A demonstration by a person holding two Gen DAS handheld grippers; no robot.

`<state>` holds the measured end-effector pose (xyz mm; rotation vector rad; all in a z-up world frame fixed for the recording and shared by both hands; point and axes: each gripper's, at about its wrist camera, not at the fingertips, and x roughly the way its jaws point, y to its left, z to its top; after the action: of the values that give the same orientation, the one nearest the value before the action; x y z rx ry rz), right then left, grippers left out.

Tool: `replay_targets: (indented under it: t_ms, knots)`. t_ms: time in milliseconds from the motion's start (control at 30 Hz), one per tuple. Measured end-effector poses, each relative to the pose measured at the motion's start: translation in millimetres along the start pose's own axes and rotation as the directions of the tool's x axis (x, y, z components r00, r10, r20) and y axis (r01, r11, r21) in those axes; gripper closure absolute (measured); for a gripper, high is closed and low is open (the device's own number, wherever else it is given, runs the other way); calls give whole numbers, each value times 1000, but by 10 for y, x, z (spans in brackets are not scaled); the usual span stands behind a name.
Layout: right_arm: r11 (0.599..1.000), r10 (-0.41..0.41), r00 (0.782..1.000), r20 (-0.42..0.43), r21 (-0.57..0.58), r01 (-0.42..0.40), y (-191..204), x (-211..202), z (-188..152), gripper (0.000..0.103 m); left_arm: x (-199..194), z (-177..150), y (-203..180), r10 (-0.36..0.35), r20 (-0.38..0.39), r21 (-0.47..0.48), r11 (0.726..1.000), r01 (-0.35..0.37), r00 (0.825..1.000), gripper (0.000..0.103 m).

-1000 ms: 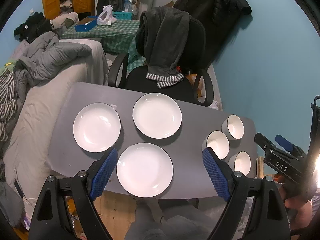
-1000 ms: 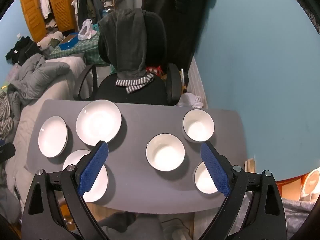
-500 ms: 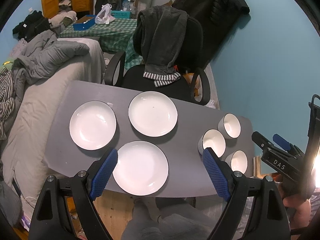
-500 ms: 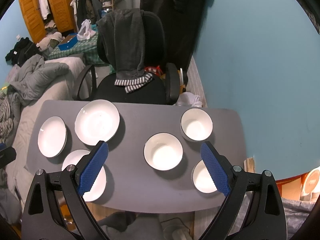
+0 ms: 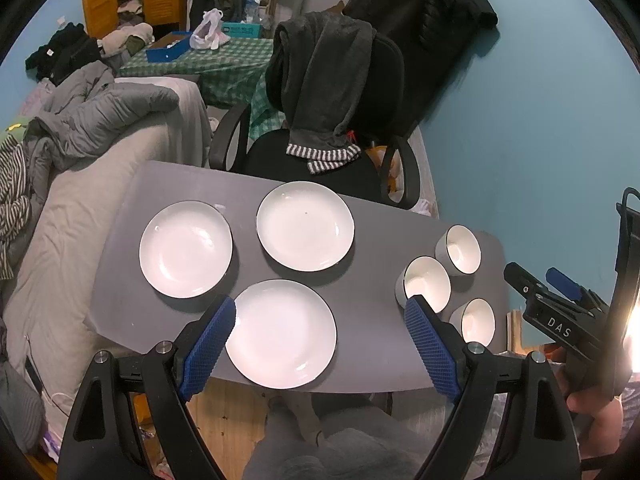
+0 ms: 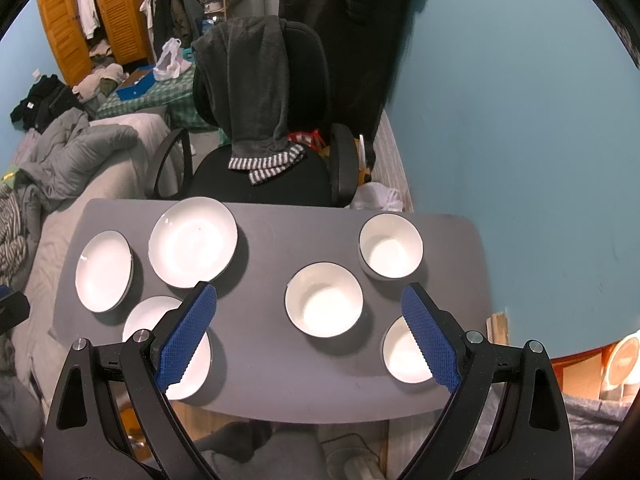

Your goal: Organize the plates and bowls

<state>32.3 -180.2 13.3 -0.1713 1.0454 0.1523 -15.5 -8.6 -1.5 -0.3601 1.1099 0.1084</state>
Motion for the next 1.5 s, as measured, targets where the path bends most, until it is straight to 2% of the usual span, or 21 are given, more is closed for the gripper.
replay_targets:
  t_ms: [1500]
  knots:
    - [999, 14, 1000, -14, -38, -15, 83, 59, 38, 11, 5, -72, 61, 15, -5, -43, 999, -15, 1000, 15]
